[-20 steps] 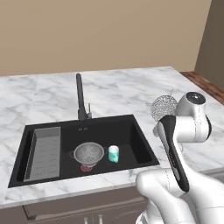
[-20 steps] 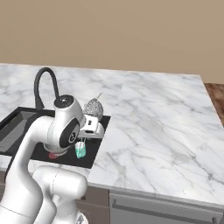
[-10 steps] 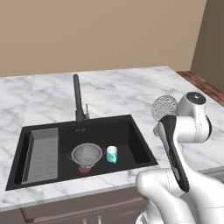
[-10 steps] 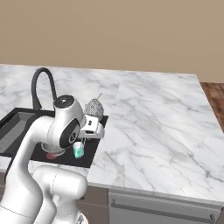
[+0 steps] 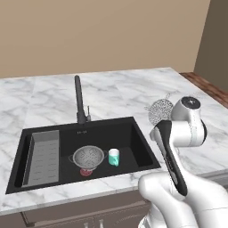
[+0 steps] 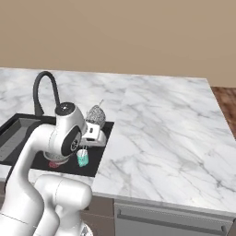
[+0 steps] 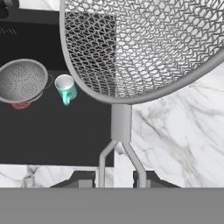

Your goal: Pick the strainer and colander and place them in the sink. Then turn on the water.

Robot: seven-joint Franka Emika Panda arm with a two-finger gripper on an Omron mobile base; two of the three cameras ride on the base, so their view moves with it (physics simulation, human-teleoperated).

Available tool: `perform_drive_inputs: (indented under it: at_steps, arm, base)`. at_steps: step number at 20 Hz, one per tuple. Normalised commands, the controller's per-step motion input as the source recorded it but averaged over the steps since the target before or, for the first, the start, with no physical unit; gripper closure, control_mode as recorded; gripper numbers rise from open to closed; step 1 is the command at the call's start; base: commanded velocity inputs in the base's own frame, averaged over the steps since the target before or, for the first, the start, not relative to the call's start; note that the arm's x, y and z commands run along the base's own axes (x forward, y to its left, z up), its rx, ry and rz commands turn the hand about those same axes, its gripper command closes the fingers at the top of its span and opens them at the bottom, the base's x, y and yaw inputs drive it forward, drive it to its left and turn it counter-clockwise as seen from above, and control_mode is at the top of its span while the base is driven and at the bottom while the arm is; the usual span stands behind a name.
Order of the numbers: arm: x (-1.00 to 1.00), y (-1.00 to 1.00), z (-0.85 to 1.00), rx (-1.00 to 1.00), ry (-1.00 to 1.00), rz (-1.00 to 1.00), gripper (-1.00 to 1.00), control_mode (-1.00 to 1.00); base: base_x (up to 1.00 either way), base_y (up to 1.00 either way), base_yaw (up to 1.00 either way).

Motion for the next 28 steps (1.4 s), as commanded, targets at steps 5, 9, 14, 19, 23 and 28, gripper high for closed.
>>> perform_drive_inputs:
  at_steps: [5, 9, 14, 19, 23, 28]
  arm:
    - [0.16, 0.35, -0.15, 0.00, 0.00, 0.00, 1.00, -1.00]
    - [0.14, 0.37, -0.12, 0.00, 0.00, 0.00, 1.00, -1.00]
    - [0.25, 0.39, -0.15, 0.00, -0.01, 0.00, 1.00, -1.00]
    - [0.19, 0.40, -0.09, 0.00, 0.00, 0.00, 1.00, -1.00]
    - [0.25, 0.38, -0.07, 0.00, 0.00, 0.00, 1.00, -1.00]
    - [0.32, 0.33, 0.00, 0.00, 0.00, 0.00, 1.00, -1.00]
  base:
    - [0.00, 0.00, 0.00]
    - [0.00, 0.00, 0.00]
    - [0.00, 0.00, 0.00]
    - [0.00, 0.00, 0.00]
    - [0.00, 0.00, 0.00]
    - [0.00, 0.00, 0.00]
